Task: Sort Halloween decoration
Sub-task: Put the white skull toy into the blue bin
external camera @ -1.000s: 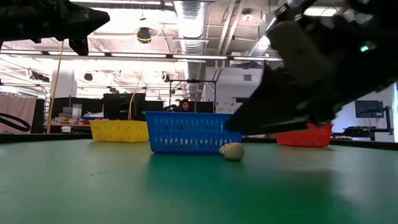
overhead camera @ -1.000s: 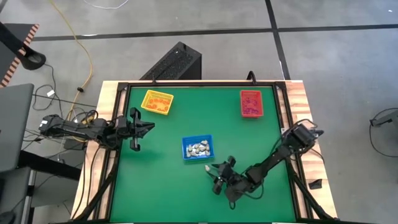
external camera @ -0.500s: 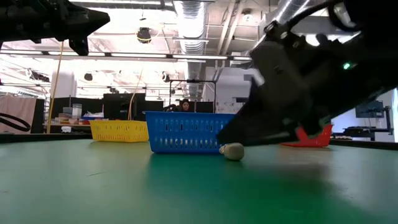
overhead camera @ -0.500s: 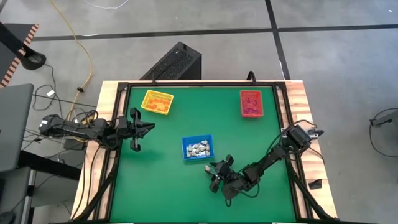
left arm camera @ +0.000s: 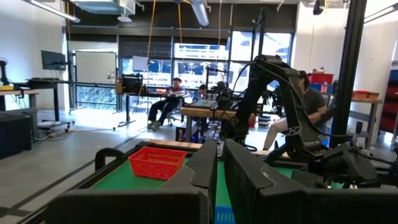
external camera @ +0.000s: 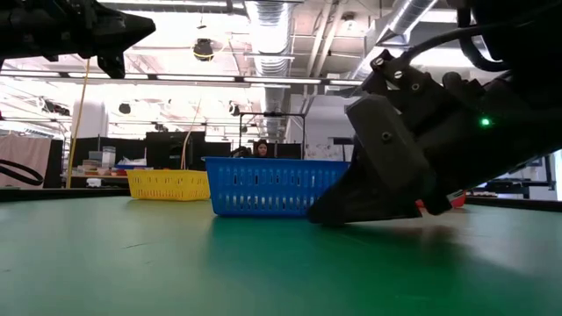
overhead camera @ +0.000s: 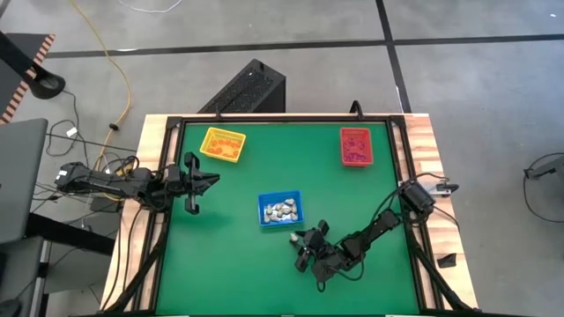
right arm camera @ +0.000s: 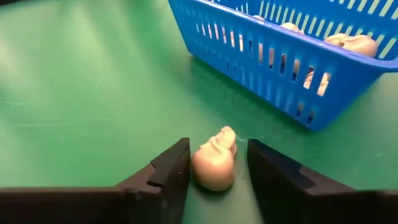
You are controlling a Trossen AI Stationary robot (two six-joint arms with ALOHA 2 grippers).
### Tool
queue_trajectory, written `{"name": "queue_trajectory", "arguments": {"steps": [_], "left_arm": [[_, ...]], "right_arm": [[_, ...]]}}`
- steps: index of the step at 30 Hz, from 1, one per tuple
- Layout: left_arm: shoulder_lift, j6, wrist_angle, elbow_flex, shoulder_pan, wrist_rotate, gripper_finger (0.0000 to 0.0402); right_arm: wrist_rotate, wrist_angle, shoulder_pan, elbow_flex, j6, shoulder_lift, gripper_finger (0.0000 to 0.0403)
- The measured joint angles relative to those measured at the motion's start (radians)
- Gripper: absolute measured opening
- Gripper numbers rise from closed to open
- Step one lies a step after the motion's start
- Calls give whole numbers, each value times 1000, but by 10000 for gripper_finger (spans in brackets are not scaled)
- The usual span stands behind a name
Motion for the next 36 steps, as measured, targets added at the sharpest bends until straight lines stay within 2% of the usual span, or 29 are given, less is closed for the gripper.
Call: {"name": "queue_trajectory", "arguments": {"steps": [5, 8, 11, 16, 21, 23, 29, 36], "left_arm": [[0, 0, 0, 0, 0, -3, 18], [0, 0, 0, 0, 0, -3, 18], [0, 0, 0, 0, 0, -3, 18], [0, 4, 0, 0, 0, -3, 18], [0, -4, 0, 0, 0, -3, 18], [0, -13, 1, 0, 0, -2, 18], [0, -19, 0, 0, 0, -2, 18], [0, 3, -7, 0, 0, -3, 18]], "right_arm": [[-1, -4, 0, -1, -13, -8, 150], [-45, -4, 0, -1, -41, -40, 122], [-120, 2, 1, 0, -111, -110, 116], [-165, 2, -8, 30, -303, -245, 133], [-168, -43, -100, 57, -432, -317, 132], [-208, -60, -154, 58, -439, -317, 129], [-471, -138, -290, 58, -383, -310, 150], [-484, -172, -330, 59, -392, -334, 211]]}}
